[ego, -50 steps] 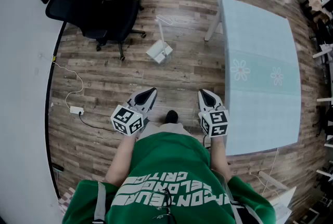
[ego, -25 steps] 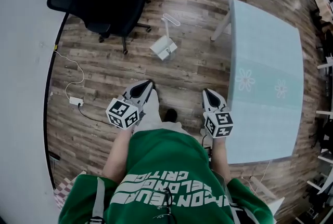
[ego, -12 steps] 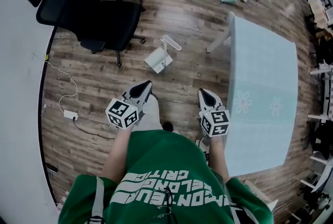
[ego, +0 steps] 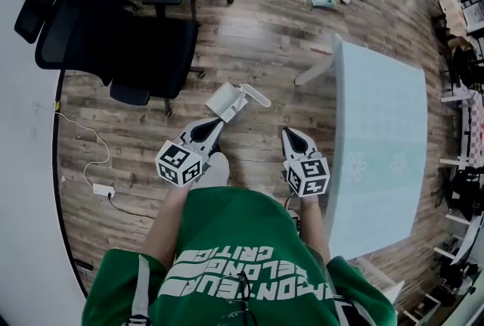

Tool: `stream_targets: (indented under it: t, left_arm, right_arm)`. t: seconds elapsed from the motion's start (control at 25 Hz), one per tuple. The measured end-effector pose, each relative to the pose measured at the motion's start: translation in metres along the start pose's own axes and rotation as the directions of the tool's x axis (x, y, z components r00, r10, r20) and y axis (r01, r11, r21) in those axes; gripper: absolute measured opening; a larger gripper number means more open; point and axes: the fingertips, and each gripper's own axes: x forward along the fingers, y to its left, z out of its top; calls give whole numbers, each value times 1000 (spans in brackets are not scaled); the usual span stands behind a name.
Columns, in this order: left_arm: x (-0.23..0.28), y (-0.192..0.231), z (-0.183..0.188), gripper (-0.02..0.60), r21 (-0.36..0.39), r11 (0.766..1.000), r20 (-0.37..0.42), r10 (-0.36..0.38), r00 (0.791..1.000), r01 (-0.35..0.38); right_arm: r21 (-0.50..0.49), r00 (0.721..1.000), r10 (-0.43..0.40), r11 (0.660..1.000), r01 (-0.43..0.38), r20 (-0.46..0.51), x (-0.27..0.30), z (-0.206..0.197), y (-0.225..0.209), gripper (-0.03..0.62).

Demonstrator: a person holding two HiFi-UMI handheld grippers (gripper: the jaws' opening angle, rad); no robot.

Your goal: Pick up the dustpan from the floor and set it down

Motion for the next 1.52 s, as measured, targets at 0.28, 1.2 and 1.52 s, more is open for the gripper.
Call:
stream_targets:
  t: [0.28, 1.2, 1.52]
  left_arm:
    - [0, 45, 10, 2, -22, 1000, 7, -18, 1000, 18]
    - [-15, 88, 18, 2, -104, 991, 71, 91, 993, -84]
    - [-15, 95, 15, 2, -130, 981, 72, 152, 986, -141]
  right_arm:
    - [-55, 998, -15, 998, 12, -56, 39, 16, 14, 8]
    - [-169, 987, 68, 981, -92, -143, 102, 35, 28, 8]
    - [-294, 970, 84, 944, -150, -227, 128, 24, 24, 8]
